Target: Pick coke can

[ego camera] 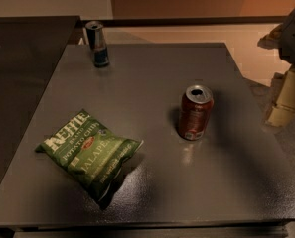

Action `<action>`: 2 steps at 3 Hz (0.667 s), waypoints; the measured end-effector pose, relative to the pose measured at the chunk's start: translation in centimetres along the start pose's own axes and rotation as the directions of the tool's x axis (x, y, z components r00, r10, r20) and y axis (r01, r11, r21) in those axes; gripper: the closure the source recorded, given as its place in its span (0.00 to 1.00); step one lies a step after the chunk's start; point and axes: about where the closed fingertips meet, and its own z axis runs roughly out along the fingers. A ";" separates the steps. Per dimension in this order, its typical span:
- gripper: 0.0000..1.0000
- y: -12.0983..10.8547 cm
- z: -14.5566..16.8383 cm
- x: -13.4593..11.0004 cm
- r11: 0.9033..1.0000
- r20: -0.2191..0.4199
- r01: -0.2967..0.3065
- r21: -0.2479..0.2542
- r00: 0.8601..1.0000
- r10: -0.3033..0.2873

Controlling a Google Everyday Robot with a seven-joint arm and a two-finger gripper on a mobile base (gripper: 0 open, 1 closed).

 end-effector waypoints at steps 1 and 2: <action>0.00 -0.1 0.0 -0.1 1.000 0.004 0.000 -0.001 1.000 0.000; 0.00 0.1 0.7 -0.8 0.999 0.058 0.002 -0.035 0.998 0.000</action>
Offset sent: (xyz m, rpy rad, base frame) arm 0.0042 0.0200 -0.0203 0.1568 0.0708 0.0581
